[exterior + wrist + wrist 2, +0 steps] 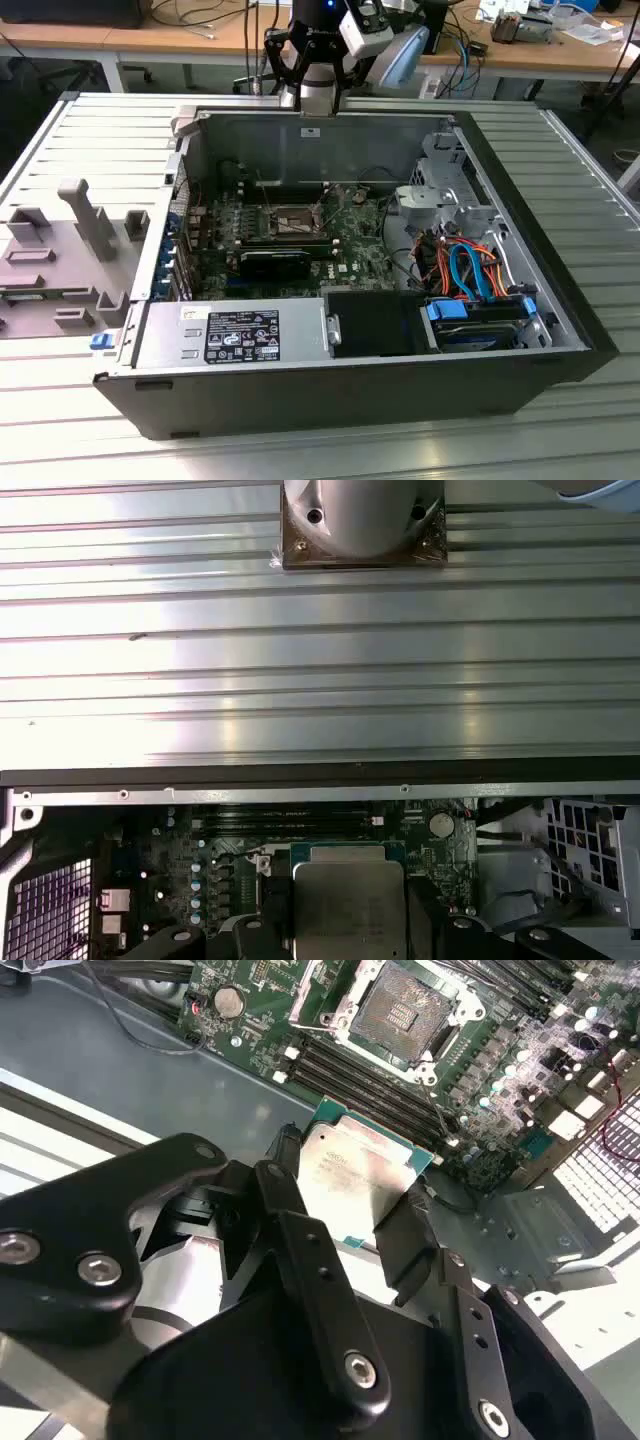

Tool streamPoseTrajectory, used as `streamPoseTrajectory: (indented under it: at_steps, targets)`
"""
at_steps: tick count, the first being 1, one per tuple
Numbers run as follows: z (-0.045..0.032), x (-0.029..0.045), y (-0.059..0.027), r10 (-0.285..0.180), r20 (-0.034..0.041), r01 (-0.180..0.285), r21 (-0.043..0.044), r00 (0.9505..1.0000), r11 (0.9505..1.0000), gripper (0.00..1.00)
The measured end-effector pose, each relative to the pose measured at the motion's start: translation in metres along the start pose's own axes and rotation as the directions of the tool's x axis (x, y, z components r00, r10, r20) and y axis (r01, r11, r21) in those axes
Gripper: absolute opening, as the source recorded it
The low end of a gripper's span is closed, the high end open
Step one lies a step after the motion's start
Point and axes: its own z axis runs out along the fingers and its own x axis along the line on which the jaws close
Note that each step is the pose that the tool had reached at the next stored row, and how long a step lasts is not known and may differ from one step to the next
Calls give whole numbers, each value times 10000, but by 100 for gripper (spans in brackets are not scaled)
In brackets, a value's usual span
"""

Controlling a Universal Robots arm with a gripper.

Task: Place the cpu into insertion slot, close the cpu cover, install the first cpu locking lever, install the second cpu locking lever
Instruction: 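Place the cpu into insertion slot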

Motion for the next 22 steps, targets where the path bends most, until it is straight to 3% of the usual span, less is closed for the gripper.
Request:
streamPoseTrajectory:
  at_steps: [22]
  targets:
    - [46, 14, -30, 0, 1, 0, -2, 10000, 10000, 55]
